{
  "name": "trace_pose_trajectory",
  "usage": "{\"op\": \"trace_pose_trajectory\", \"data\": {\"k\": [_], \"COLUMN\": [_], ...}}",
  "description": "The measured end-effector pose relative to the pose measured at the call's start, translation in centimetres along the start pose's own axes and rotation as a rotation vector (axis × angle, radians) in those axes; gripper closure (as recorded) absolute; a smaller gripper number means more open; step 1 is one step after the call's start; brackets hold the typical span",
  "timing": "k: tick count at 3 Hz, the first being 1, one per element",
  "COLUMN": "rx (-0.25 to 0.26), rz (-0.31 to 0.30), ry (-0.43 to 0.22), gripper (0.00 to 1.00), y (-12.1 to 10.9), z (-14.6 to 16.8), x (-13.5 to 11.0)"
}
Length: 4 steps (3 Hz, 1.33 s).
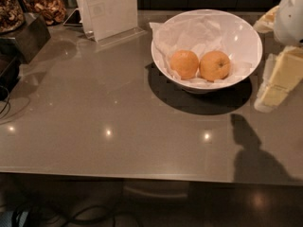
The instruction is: Pick orange from white bowl
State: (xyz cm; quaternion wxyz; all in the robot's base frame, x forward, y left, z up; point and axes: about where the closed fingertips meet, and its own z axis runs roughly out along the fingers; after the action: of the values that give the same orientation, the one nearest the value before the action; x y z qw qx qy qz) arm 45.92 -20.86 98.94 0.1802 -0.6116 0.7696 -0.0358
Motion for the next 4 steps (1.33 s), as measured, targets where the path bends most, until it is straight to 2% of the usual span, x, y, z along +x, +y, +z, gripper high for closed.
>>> {"op": "trace_pose_trajectory", "data": {"k": [1,2,3,4], "rx": [0.054,0.059,0.064,0.014], "rz": [-0.004,-0.003,0.05,0.098], "ry": [-0.093,-0.098,-0.13,-0.175], "gripper": [0.0,0.0,0.0,0.0], "y": [-6.0,-6.6,-7.7,-11.4], "z": [0.6,0.7,1.5,5.8], "x": [-2.8,-3.0,-2.2,-1.3]}}
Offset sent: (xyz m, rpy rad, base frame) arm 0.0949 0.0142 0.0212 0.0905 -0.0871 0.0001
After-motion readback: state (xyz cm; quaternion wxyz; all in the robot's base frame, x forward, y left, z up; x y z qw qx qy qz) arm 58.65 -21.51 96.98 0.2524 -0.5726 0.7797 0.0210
